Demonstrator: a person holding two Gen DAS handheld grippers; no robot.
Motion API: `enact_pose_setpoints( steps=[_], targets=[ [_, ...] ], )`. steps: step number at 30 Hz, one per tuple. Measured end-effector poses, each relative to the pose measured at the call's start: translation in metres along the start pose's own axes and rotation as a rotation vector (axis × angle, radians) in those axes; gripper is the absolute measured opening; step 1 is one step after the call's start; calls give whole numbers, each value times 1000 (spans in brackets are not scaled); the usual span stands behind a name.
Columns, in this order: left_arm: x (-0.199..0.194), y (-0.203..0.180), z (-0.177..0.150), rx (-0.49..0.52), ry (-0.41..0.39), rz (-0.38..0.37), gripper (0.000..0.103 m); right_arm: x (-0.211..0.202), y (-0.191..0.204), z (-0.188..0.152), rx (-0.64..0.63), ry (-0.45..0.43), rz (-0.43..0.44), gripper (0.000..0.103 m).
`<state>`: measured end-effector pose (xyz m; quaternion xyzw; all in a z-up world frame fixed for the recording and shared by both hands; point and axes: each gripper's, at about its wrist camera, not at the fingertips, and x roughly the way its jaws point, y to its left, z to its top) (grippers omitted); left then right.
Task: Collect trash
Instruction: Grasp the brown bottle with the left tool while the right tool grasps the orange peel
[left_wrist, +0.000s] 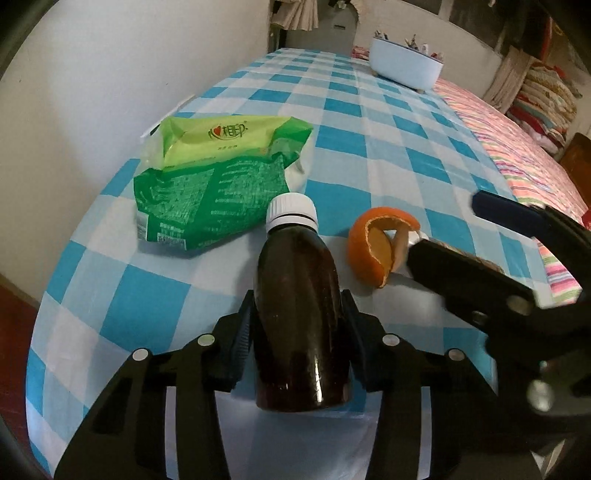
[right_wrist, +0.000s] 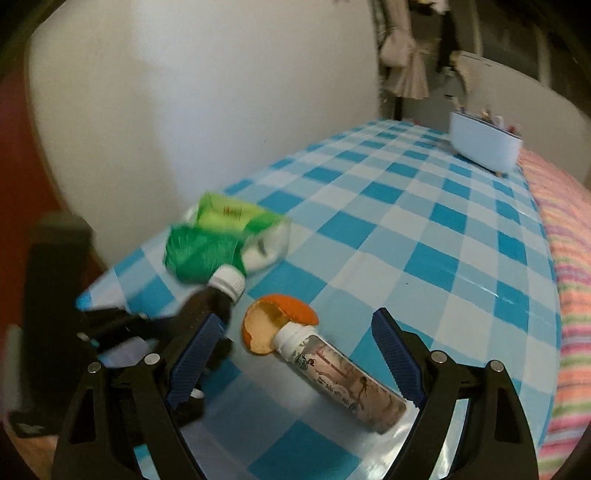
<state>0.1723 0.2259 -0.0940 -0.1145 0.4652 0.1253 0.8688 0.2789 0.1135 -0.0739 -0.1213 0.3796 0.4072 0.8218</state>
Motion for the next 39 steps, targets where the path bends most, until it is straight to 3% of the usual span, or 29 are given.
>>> enact_pose_setpoints(
  steps=[10,13,15,17,20,28,39],
  targets=[
    [-6,2,-9,38,2,-16,44,39,6,8,-44,101,58,81],
    [-7,4,-11,42,5,-26,44,49,9,6,-44,128,80,65],
    [-8,6,-11,43,8,-30,44,50,12,4,-58,130,73,62],
    [-8,6,-12,48,9,-31,44,50,13,3,-58,130,80,47],
    [-9,7,-13,51,10,-33,44,47,11,2,-33,122,106,36],
    [-14,13,-19,56,10,-49,44,31,14,-2,-4,63,126,30],
    [-17,26,-20,17,-3,-113,43,-8,-1,-8,170,-42,202,29]
  ],
)
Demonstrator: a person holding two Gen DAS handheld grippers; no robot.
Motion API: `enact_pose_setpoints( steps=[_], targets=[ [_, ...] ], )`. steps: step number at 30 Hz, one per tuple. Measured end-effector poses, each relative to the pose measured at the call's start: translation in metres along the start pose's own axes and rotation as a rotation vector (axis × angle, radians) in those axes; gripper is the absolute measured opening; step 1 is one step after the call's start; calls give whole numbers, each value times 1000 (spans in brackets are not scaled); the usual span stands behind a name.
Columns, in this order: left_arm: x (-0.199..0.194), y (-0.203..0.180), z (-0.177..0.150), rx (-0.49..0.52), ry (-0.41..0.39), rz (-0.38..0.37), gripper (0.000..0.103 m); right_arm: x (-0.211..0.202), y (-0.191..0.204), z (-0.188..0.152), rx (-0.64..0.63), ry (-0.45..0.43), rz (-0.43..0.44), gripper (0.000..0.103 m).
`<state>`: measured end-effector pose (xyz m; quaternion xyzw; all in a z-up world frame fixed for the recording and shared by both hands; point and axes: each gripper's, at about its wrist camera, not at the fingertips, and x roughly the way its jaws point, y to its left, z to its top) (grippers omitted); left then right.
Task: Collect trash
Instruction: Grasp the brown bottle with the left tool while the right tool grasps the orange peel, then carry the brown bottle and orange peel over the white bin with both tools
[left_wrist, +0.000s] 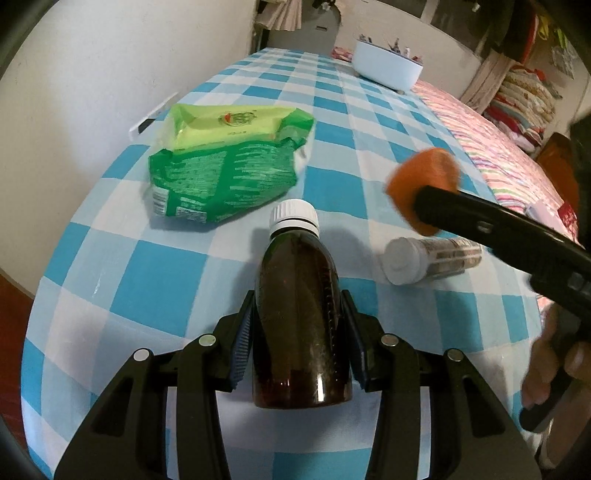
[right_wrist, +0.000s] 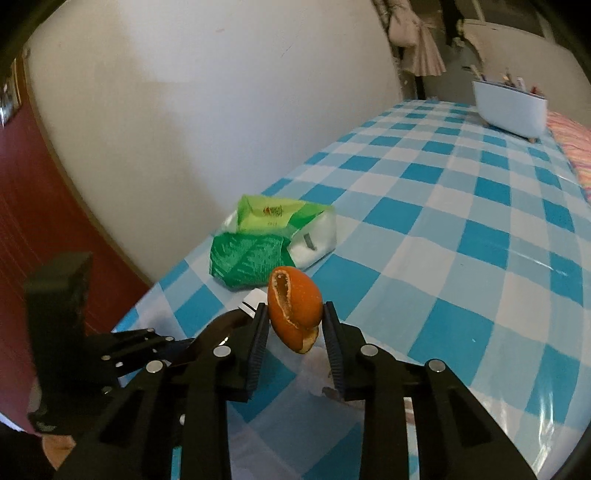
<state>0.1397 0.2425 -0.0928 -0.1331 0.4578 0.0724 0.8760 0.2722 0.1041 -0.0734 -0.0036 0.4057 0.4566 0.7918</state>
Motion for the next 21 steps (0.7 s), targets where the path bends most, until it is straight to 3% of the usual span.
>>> enact_pose_setpoints(
  steps=[8,21],
  targets=[
    [-12,8,0,-12,-38,4,42,-38,7,-10,50,-77,1,29],
    [-34,-36,-7,65,-84,-26,42,-90,12,-38,82,-144,-35,29]
  ],
)
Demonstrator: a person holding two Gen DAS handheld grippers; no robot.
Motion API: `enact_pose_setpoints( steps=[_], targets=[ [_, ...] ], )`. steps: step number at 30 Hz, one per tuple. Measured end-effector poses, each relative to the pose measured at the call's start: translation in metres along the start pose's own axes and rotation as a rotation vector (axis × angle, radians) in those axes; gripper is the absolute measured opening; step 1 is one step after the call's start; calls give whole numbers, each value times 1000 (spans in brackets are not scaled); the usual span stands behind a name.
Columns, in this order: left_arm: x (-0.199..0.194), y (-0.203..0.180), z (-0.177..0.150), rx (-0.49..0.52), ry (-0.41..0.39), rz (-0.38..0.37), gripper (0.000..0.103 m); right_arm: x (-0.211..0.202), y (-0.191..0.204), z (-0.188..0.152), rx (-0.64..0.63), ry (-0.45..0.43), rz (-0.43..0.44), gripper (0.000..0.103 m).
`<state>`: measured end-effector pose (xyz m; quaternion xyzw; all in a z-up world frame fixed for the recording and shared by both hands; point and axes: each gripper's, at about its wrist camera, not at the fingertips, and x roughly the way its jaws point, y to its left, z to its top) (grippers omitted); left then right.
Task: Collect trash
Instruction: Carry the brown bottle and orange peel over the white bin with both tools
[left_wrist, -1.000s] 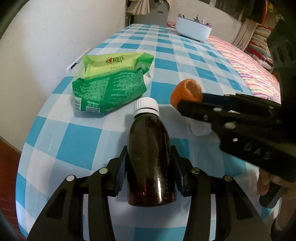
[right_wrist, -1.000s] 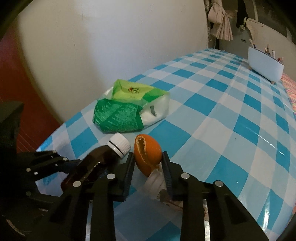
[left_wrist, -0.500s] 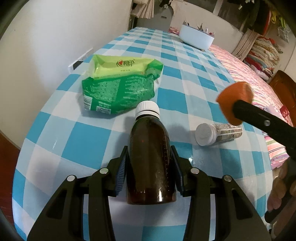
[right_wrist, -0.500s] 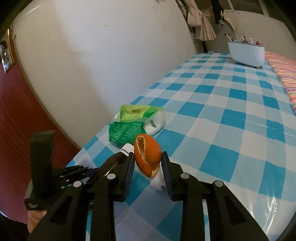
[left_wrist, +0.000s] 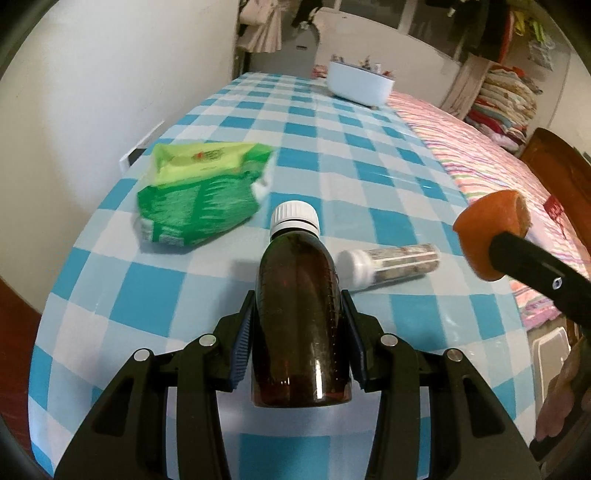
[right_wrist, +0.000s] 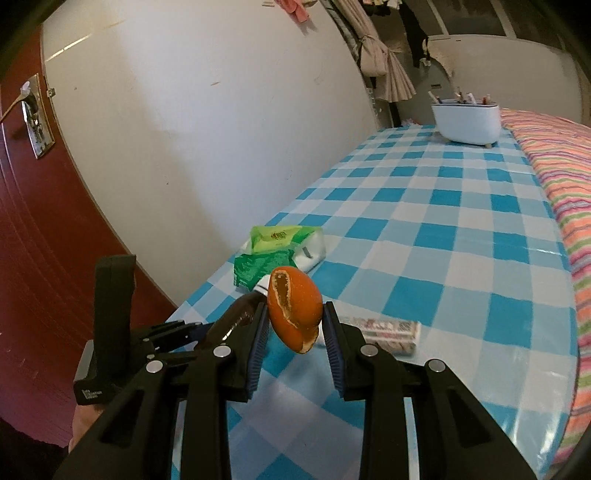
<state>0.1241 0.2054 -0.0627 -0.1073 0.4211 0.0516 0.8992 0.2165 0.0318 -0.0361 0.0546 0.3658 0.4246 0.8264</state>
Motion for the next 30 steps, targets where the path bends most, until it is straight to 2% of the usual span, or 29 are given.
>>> enact_pose_setpoints(
  steps=[15,30],
  targets=[
    [-1,-53,-1,98,-17,-37,43,-63,-30,-24,30,-57,-118,29],
    [-6,-113,-10,192,-16,-109,43,-125,-55,-50,72,-108,-222,29]
  ],
)
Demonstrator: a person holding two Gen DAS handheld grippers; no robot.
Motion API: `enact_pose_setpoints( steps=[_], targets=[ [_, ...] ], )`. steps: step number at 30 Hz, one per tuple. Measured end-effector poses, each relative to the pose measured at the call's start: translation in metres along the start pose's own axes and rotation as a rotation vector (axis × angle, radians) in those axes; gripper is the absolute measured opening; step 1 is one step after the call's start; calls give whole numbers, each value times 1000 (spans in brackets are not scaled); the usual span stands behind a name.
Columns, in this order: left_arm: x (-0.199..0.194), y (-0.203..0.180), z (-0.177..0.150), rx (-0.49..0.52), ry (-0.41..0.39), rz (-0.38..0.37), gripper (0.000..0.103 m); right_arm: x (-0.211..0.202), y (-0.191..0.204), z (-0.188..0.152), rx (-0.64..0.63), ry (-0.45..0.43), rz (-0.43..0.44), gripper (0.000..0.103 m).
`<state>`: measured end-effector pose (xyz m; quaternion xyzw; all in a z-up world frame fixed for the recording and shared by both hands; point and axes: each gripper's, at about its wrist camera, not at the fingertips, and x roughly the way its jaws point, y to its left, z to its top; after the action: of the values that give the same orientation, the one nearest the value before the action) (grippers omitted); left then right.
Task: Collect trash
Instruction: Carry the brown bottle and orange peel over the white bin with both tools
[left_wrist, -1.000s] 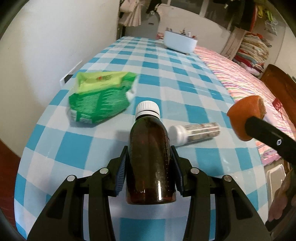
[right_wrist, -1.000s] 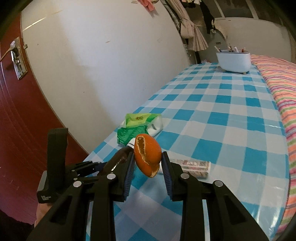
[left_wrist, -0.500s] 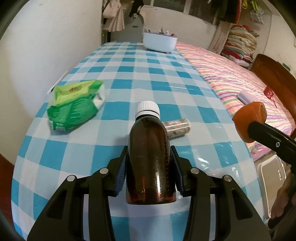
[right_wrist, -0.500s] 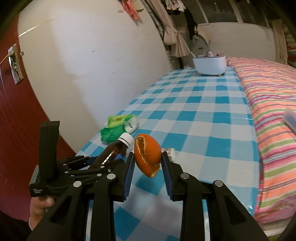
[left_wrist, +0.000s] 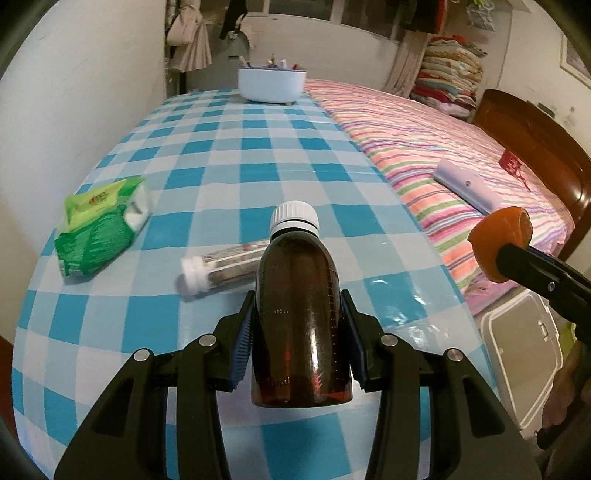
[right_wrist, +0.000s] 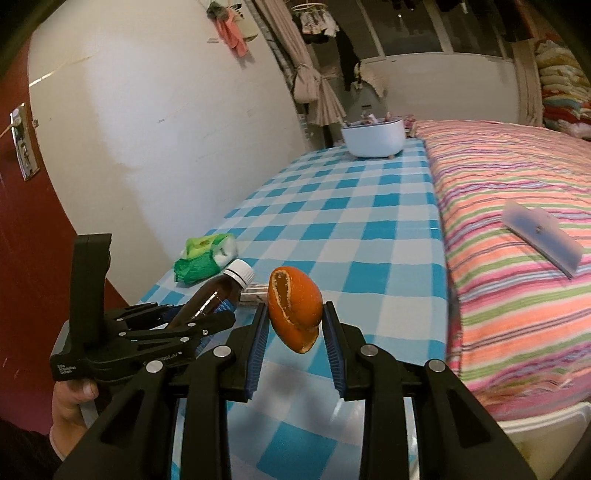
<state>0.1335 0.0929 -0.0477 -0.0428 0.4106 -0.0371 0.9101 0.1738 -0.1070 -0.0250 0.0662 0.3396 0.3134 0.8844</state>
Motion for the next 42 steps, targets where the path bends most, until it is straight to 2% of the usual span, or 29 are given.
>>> enact_pose_setpoints(
  steps=[26,42],
  targets=[
    [1,-93,-11,165,10,-93,43,-79,-59,-32,86,-67,-155,29],
    [-6,-144,-27,269,13,-138,43,-116,-83,-47,128,-107,-209,29]
  ],
)
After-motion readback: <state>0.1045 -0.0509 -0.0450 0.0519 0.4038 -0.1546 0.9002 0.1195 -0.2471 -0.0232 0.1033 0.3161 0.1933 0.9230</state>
